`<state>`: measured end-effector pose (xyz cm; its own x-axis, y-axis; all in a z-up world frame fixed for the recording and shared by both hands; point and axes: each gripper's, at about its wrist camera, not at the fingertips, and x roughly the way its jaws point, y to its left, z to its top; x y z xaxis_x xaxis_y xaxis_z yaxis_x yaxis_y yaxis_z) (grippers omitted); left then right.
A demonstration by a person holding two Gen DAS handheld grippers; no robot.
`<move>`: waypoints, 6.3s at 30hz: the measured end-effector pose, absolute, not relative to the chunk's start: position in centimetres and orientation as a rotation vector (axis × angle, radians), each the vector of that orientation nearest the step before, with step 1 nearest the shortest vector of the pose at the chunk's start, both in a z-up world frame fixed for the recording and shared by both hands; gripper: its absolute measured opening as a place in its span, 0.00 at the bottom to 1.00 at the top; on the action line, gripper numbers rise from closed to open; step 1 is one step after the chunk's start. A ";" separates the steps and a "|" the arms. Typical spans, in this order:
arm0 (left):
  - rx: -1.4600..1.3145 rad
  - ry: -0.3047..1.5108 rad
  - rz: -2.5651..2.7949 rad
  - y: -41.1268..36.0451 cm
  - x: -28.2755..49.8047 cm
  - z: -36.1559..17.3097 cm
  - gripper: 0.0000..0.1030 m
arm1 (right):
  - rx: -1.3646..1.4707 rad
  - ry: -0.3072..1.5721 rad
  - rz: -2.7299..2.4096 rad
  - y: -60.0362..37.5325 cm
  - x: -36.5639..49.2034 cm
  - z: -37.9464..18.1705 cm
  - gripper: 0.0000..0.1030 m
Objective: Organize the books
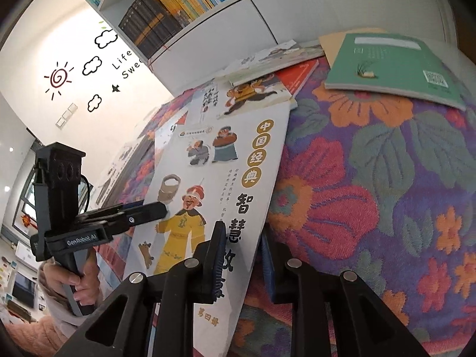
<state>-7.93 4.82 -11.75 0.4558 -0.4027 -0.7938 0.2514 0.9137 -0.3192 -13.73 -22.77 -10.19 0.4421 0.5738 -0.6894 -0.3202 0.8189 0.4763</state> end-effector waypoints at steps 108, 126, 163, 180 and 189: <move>-0.146 1.104 -0.080 35.9 -3.7 -8.4 0.33 | -0.057 1.038 0.720 13.6 -9.2 -8.6 0.24; -0.131 1.064 -0.005 35.8 -4.3 -6.8 0.35 | -0.065 1.083 0.621 12.7 -8.9 -8.6 0.32; -0.011 0.918 -0.280 2.1 -0.9 0.0 0.36 | 0.248 0.905 0.428 -20.0 -9.1 -0.5 0.32; 0.053 0.982 -0.465 -14.1 7.7 -9.0 0.36 | 0.557 0.900 0.088 -41.2 -2.7 -6.8 0.32; 0.109 1.008 -0.498 -17.2 8.6 -10.7 0.36 | 0.642 0.945 0.138 -42.5 -0.1 -9.1 0.34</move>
